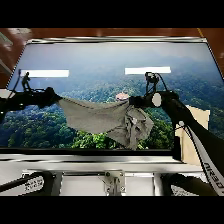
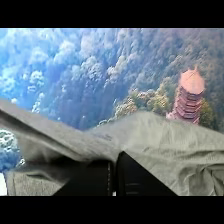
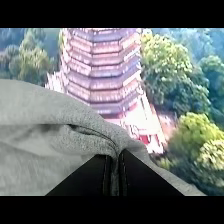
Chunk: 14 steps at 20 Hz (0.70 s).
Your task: Fold the shirts.
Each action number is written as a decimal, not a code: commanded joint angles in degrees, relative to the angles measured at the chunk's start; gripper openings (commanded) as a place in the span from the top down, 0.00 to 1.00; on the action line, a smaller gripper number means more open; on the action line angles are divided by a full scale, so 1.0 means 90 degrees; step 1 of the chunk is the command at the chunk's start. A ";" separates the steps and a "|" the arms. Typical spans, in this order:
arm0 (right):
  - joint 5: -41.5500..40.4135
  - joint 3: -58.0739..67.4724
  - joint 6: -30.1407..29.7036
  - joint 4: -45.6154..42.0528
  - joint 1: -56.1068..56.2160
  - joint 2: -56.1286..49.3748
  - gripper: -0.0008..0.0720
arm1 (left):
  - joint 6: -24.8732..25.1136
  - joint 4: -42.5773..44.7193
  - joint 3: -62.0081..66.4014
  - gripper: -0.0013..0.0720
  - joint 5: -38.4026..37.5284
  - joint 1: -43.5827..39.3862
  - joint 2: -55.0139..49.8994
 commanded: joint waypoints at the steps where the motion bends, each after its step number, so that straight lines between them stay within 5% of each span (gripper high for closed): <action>1: -0.0566 -0.0007 0.0563 0.0527 -0.0002 -0.0423 0.86 | -0.0090 -0.0168 -0.0005 0.92 0.0019 -0.0379 -0.0843; 2: -0.0588 -0.0005 0.0563 0.0670 -0.0002 -0.0423 0.86 | -0.0211 -0.0168 0.0000 0.81 0.0010 -0.0398 -0.0891; 4: -0.0583 0.0000 0.0510 0.0685 -0.0017 -0.0287 0.86 | -0.0253 -0.0153 0.0175 0.37 -0.0291 -0.0197 -0.0838; 5: -0.0549 0.0000 0.0410 0.0629 -0.0051 -0.0134 0.86 | -0.0228 -0.0109 0.0386 0.26 -0.0648 0.0039 -0.0804; 6: -0.0493 0.0000 0.0338 0.0583 -0.0104 0.0029 0.74 | -0.0231 -0.0036 0.0622 0.26 -0.1037 0.0301 -0.0767; 7: -0.0398 0.0000 0.0325 0.0525 -0.0187 0.0236 0.11 | -0.0231 0.0034 0.0865 0.26 -0.1440 0.0602 -0.0716; 8: -0.0338 0.0000 0.0238 0.0457 -0.0279 0.0427 0.04 | -0.0231 0.0083 0.1061 0.26 -0.1787 0.0901 -0.0646; 14: 0.1666 0.0000 -0.0789 0.0095 -0.1088 0.1464 0.04 | -0.0233 0.1304 0.0891 0.26 -0.3410 0.1702 -0.0216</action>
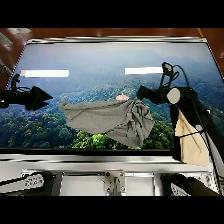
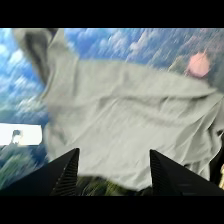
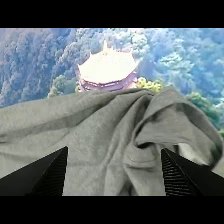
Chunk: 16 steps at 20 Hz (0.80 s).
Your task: Fold the shirts.
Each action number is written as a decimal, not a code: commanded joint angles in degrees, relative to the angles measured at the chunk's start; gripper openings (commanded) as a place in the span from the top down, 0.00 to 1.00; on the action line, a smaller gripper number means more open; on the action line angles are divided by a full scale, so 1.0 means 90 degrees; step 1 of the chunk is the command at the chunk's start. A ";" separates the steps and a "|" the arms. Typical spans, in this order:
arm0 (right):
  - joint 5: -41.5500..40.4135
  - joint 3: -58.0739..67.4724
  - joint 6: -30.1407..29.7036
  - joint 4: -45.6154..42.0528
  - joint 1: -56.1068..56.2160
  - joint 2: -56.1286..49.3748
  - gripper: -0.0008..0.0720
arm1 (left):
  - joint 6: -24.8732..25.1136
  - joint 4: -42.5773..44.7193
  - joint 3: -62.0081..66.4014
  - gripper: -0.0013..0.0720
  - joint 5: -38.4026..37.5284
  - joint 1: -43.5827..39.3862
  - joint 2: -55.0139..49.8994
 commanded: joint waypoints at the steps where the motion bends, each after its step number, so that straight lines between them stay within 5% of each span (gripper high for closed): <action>1: 0.1889 -0.0002 -0.0680 -0.0403 -0.0449 0.0425 0.04 | 0.0002 0.0967 -0.0384 0.24 -0.1069 0.0274 0.0197; 3: 0.2773 -0.0194 -0.1073 -0.0449 -0.0634 0.0423 0.04 | 0.0024 0.0925 -0.1185 0.02 -0.1049 0.0267 0.0270; 9: 0.2399 -0.1044 -0.1226 0.0330 -0.0719 0.0423 0.04 | 0.0508 -0.0129 -0.3109 0.01 0.0267 -0.0121 0.0279; 16: 0.2108 -0.1103 -0.1209 0.0454 -0.0719 0.0423 0.04 | 0.0306 -0.1086 -0.3271 0.04 0.2237 -0.1549 0.0117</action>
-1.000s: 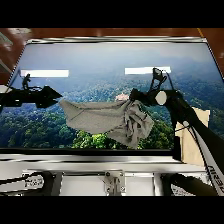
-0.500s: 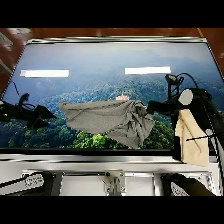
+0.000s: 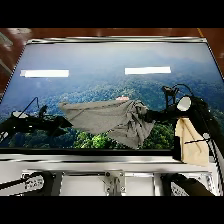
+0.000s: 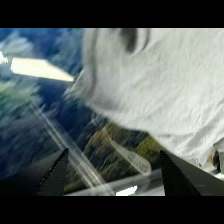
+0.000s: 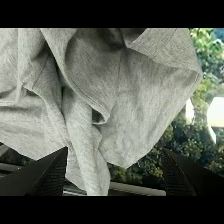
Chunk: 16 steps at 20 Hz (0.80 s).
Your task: Fold the shirts.
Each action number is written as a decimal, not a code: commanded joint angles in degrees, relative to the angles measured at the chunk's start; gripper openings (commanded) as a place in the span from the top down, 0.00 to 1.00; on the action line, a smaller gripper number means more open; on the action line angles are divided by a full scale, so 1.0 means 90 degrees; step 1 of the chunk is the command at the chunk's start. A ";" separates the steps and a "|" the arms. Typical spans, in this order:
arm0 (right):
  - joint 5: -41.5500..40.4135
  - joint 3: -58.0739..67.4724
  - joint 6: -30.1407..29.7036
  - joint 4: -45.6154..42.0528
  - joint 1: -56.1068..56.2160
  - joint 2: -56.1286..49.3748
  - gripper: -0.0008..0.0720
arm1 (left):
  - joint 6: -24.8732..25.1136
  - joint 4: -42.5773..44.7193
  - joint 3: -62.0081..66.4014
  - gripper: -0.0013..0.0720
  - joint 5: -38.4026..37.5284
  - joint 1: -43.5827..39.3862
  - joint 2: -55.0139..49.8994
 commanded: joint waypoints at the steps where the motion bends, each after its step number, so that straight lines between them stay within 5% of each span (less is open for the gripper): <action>1: -0.0073 -0.0039 0.0012 0.0070 -0.0005 0.0005 0.04 | -0.0117 -0.0743 -0.0095 0.04 0.1061 -0.0651 -0.0155; 3: -0.0095 -0.0039 0.0044 0.0068 -0.0005 0.0005 0.04 | -0.0117 -0.1163 -0.0095 0.38 0.1355 -0.0850 -0.0272; 5: -0.0095 -0.0046 0.0051 0.0078 -0.0005 -0.0041 0.04 | -0.0117 -0.1287 -0.0092 0.51 0.1481 -0.0896 -0.0284; 6: -0.0114 -0.0078 0.0051 0.0119 -0.0005 -0.0097 0.04 | -0.0083 -0.1285 -0.0092 0.79 0.1455 -0.0886 -0.0282; 7: -0.0172 -0.0148 0.0051 0.0279 -0.0005 -0.0206 0.04 | 0.0068 -0.1282 -0.0085 0.93 0.1394 -0.0886 -0.0274; 16: -0.0432 -0.0427 -0.0896 0.2504 0.0007 -0.1817 0.04 | 0.0423 -0.1285 -0.0012 0.93 0.0884 -0.0889 0.0002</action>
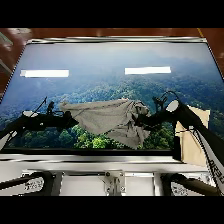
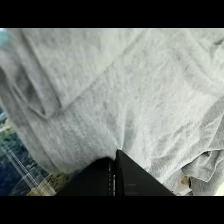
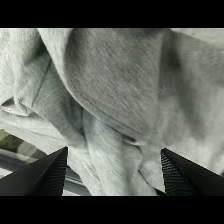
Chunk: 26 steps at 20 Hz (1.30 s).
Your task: Fold the shirts.
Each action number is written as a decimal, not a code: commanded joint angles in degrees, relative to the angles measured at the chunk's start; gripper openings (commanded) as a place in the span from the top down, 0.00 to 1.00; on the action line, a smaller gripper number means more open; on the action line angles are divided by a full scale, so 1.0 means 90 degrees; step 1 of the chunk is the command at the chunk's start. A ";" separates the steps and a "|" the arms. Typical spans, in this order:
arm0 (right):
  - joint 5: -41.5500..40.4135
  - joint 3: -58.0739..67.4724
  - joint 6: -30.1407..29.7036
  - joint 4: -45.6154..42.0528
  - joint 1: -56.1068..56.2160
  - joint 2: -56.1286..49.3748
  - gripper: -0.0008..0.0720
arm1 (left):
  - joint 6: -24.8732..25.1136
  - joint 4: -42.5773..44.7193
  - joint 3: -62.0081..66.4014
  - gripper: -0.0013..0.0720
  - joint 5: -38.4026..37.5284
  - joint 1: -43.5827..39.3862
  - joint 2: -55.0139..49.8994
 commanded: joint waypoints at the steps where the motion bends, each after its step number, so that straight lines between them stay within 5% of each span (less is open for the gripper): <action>1: -0.0027 -0.0027 -0.0517 0.0818 0.0002 -0.0427 0.21 | 0.0301 -0.0019 0.0017 0.93 -0.0090 -0.0005 0.0185; 2: -0.0053 -0.0027 -0.0561 0.0872 0.0002 -0.0415 0.62 | 0.0299 -0.0019 0.0017 0.93 -0.0073 -0.0005 0.0240; 3: -0.0063 -0.0017 -0.0551 0.0923 0.0000 -0.0398 0.89 | 0.0301 -0.0010 0.0029 0.93 -0.0019 -0.0005 0.0308; 8: 0.0049 0.0605 -0.0991 0.1197 -0.0002 0.0274 0.89 | 0.0335 0.0002 0.0782 0.93 0.0061 -0.0005 0.1047; 13: -0.0597 0.2931 -0.1700 0.1129 -0.0005 0.2232 0.89 | 0.0338 0.0002 0.3332 0.93 -0.0002 0.0090 0.2482; 17: -0.2123 0.4857 -0.0984 0.0996 -0.0002 0.3451 0.89 | 0.0192 0.0270 0.5819 0.93 -0.0041 0.0308 0.3451; 19: -0.2125 0.5629 -0.0891 0.0787 -0.0002 0.3786 0.89 | -0.0619 0.1319 0.6686 0.93 -0.0078 0.0449 0.3806; 22: -0.1763 0.6419 -0.0265 0.0272 -0.0002 0.4138 0.89 | -0.1848 0.2647 0.7191 0.93 -0.0758 0.0636 0.4274; 26: -0.0325 0.6798 0.0886 -0.0736 -0.0002 0.4284 0.89 | -0.2237 0.2990 0.7181 0.93 -0.2144 0.0641 0.4524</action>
